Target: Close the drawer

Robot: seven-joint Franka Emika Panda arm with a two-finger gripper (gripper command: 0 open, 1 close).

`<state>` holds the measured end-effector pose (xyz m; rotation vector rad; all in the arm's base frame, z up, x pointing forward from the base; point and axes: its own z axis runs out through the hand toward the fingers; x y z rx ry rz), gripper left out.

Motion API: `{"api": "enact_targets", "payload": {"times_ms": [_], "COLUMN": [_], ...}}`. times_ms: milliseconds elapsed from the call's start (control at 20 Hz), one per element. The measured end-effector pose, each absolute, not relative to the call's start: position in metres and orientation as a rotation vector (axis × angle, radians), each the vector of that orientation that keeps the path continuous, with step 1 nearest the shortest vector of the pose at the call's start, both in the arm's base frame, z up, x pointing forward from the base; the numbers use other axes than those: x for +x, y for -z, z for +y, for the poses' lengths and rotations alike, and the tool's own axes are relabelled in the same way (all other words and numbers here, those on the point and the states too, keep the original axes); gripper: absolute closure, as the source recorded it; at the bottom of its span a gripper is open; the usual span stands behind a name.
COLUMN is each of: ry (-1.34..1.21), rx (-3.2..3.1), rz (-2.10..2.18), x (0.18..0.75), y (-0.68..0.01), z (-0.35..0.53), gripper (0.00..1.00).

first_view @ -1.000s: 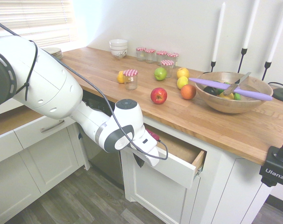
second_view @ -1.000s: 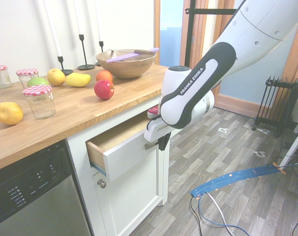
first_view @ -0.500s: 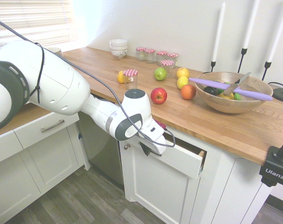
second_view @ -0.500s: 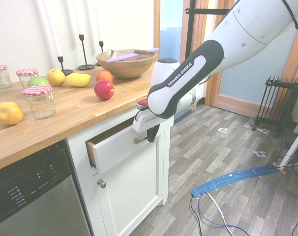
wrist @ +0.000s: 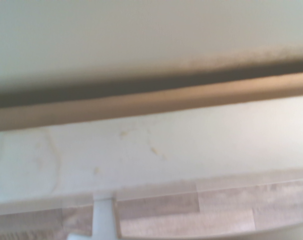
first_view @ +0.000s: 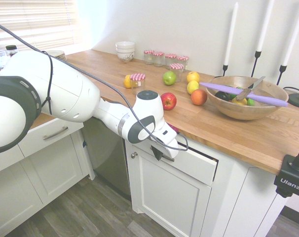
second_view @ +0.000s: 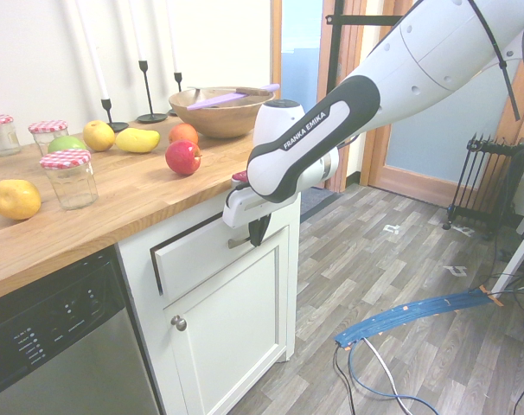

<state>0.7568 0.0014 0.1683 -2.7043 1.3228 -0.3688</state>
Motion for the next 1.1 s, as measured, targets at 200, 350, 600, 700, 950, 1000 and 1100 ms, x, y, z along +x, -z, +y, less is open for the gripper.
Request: {"api": "enact_targets", "payload": {"times_ms": [200,350,600,700,950,1000,1100], "ry": [0.417,0.406,0.169,0.092,0.031,0.025,0.025], "rx": [-2.691,-2.700,-2.796,-2.829,-2.850,-2.851,-2.852], "rz": [1.296,1.293,1.319,1.325,1.322,1.318,1.308], "x": [0.765,0.764,0.740,0.724,0.688,0.681,0.664], "y": [-0.182,-0.175,-0.147,-0.133,-0.168,-0.182,-0.211], "z": [0.009,0.011,0.012,0.012,0.007,0.006,0.003], "gripper": [1.00,1.00,1.00,1.00,1.00,1.00,1.00]}}
